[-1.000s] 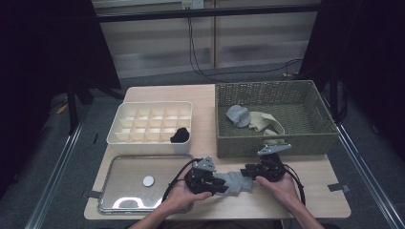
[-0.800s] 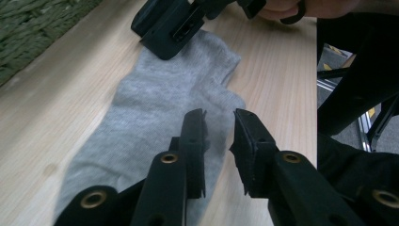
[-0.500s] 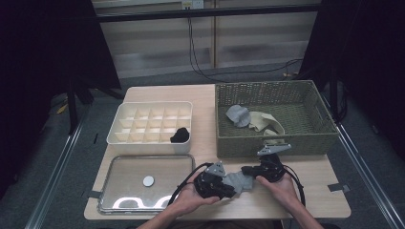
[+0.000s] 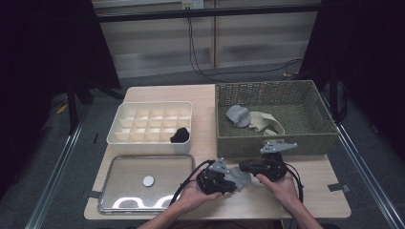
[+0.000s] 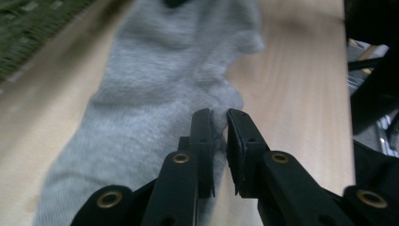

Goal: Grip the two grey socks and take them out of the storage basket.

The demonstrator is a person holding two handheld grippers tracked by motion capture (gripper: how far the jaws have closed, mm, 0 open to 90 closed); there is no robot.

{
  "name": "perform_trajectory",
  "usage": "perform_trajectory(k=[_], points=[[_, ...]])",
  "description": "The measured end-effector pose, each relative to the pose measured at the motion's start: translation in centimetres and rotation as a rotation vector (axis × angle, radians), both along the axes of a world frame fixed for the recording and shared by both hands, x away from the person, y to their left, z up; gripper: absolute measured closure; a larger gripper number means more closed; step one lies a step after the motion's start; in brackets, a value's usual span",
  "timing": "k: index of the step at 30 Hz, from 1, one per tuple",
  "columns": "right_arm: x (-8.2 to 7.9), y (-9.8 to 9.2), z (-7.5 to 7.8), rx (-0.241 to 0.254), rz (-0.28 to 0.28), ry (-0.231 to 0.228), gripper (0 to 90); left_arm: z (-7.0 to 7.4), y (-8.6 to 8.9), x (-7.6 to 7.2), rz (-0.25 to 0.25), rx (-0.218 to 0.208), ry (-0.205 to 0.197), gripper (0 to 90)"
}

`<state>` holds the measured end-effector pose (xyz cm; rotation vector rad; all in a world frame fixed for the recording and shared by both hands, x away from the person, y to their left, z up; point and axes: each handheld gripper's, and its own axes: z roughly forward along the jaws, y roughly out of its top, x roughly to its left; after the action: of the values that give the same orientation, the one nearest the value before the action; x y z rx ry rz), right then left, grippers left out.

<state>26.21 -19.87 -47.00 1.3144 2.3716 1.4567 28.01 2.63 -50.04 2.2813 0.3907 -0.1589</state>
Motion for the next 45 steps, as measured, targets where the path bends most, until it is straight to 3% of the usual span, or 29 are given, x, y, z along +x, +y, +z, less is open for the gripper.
perform_trajectory(k=[8,11,13,15,22,29,33,35,37,42,45], points=[[-1.7,0.7,0.5,0.064,0.029,-0.007,89.0,-0.1,-0.1,0.2,0.038,-0.002,-0.034,80.3],[-2.5,0.9,0.3,0.065,0.047,0.001,89.0,0.0,0.0,0.2,0.048,0.012,-0.061,79.4],[-2.9,0.9,0.0,0.066,0.049,0.012,89.0,-0.1,0.0,0.4,0.058,-0.004,-0.048,78.8],[-3.2,0.9,-0.4,0.07,0.053,0.025,89.0,-0.1,0.1,0.4,0.059,0.008,-0.055,78.8],[-4.3,1.5,-1.8,0.037,0.08,0.093,89.0,-0.1,0.3,0.4,0.078,0.007,-0.065,78.7],[-4.5,2.0,-2.8,-0.011,0.107,0.14,88.9,0.4,1.3,0.2,0.081,0.001,-0.068,68.5],[-4.4,2.2,-3.4,-0.062,0.118,0.162,88.8,1.3,2.7,0.3,0.088,-0.022,-0.069,67.0],[-4.3,2.3,-3.5,-0.06,0.12,0.164,88.8,1.8,3.3,0.2,0.094,-0.053,-0.055,65.8],[-4.2,2.3,-3.5,-0.064,0.125,0.158,88.7,2.3,3.7,-0.1,0.084,-0.06,-0.067,64.8],[-4.2,2.3,-3.4,-0.066,0.129,0.15,84.0,4.1,4.5,-0.2,0.07,-0.128,-0.087,64.3],[-4.3,2.1,-3.0,-0.046,0.128,0.134,80.0,4.6,4.8,0.1,0.078,-0.134,-0.097,64.7]])
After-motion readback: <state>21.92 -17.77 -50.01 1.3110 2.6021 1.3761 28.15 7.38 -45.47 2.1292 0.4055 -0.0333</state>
